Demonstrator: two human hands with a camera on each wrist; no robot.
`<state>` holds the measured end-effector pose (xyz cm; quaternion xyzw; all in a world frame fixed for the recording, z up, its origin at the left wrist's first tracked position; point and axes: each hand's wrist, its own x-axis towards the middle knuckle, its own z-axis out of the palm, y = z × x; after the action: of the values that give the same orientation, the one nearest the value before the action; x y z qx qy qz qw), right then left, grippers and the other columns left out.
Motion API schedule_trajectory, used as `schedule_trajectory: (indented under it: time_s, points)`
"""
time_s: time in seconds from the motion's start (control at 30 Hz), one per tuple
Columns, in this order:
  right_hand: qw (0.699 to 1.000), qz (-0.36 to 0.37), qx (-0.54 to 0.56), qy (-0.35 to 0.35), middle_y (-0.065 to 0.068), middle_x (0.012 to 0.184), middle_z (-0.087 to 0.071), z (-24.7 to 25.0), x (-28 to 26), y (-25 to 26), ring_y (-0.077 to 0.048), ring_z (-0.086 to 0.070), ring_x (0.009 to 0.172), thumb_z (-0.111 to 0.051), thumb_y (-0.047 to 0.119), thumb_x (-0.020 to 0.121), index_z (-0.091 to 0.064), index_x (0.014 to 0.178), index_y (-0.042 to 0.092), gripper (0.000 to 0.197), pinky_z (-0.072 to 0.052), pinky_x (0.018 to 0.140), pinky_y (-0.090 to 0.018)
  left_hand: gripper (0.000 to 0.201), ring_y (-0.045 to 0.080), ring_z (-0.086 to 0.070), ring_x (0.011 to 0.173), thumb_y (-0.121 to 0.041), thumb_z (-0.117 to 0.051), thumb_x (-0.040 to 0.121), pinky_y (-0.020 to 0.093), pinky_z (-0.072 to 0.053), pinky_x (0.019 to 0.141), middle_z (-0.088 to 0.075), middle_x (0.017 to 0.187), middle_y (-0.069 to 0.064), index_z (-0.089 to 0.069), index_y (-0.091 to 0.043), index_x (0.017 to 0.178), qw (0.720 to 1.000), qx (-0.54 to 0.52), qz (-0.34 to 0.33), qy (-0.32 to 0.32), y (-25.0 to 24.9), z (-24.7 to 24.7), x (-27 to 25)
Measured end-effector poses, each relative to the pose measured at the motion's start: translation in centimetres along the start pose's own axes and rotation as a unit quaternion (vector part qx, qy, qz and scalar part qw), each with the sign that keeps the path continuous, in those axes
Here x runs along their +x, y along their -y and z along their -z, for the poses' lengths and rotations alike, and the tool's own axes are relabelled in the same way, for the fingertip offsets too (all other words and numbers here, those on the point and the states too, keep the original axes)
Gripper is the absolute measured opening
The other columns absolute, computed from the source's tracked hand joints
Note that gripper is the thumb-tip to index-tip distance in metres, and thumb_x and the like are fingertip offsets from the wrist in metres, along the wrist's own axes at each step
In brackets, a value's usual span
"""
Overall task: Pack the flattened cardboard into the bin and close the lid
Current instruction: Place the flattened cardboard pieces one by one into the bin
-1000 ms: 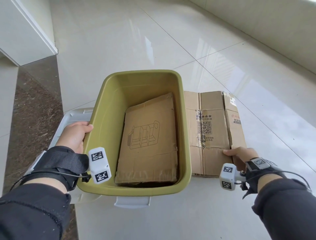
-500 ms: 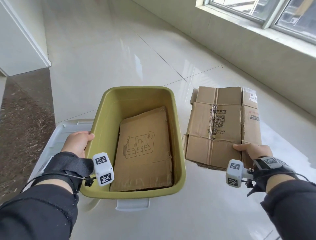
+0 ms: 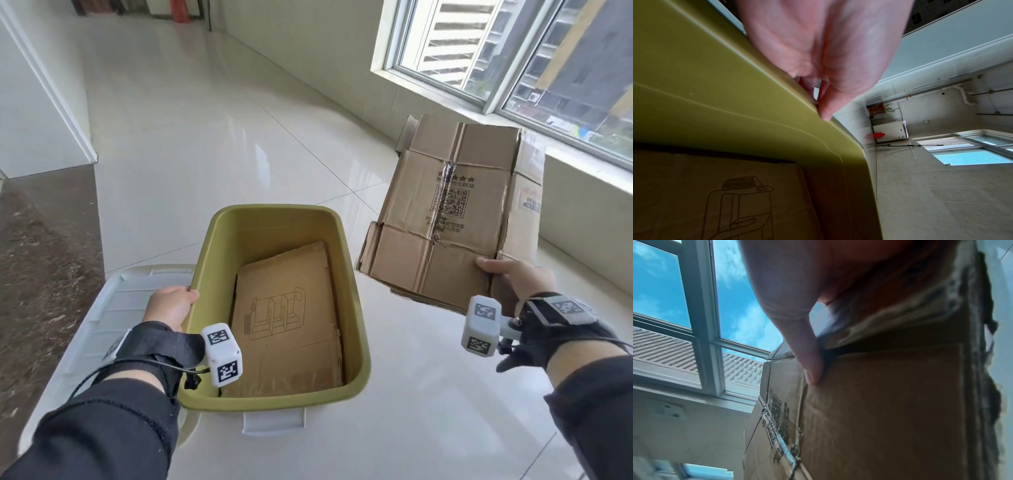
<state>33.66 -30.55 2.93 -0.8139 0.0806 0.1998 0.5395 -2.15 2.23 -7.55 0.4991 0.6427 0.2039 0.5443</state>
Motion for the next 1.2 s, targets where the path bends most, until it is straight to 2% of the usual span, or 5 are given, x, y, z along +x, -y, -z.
schedule_trajectory:
  time_s: [0.23, 0.53, 0.73, 1.03, 1.2]
  points:
    - [0.997, 0.026, 0.008, 0.067, -0.003, 0.054, -0.050, -2.7, -2.9, 2.0, -0.019, -0.047, 0.046, -0.080, 0.014, 0.064, -0.055, 0.066, 0.011, 0.026, -0.043, 0.050, -0.026, 0.043, 0.041, -0.058, 0.118, -0.013, -0.057, 0.088, 0.054, -0.042, 0.105, -0.062, 0.127, 0.020, -0.057, -0.004, 0.130, 1.000, -0.007, 0.008, 0.015, 0.6, -0.1, 0.7]
    - [0.990, 0.058, -0.052, 0.121, -0.011, 0.073, -0.064, -6.9, -6.2, 2.1, -0.026, -0.060, 0.061, -0.084, 0.015, 0.059, -0.063, 0.078, 0.005, 0.030, -0.047, 0.053, -0.029, 0.049, 0.041, -0.058, 0.118, -0.013, -0.059, 0.084, 0.055, -0.042, 0.104, -0.062, 0.128, 0.021, -0.055, -0.001, 0.131, 0.999, -0.038, 0.009, 0.025, 1.4, -0.2, 2.0]
    - [0.987, 0.064, -0.080, 0.124, -0.011, 0.077, -0.067, -9.2, -8.5, 1.4, -0.030, -0.066, 0.073, -0.085, 0.013, 0.056, -0.062, 0.072, 0.009, 0.029, -0.057, 0.080, -0.046, 0.060, 0.040, -0.058, 0.119, -0.022, -0.060, 0.073, 0.055, -0.043, 0.104, -0.062, 0.129, 0.020, -0.057, -0.004, 0.131, 0.998, -0.043, 0.006, 0.043, 2.0, -0.2, 3.0]
    - [0.976, 0.054, -0.170, 0.122, -0.007, 0.080, -0.072, -12.1, -10.8, -0.2, -0.027, -0.070, 0.072, -0.085, 0.034, 0.033, -0.061, 0.098, 0.012, 0.073, -0.059, 0.074, -0.046, 0.052, 0.040, -0.056, 0.122, -0.013, -0.059, 0.085, 0.056, -0.042, 0.105, -0.058, 0.133, 0.020, -0.051, -0.003, 0.135, 0.998, -0.052, 0.015, 0.039, 1.5, -0.6, 1.7]
    - [0.962, 0.061, -0.239, 0.118, -0.007, 0.088, -0.067, -13.6, -12.4, -0.4, -0.026, -0.066, 0.077, -0.083, 0.037, 0.045, -0.048, 0.108, 0.015, 0.076, -0.058, 0.072, -0.042, 0.048, 0.040, -0.053, 0.125, -0.009, -0.056, 0.088, 0.055, -0.042, 0.105, -0.056, 0.136, 0.022, -0.049, -0.003, 0.135, 0.997, -0.057, 0.022, 0.054, 1.2, -0.8, 1.2]
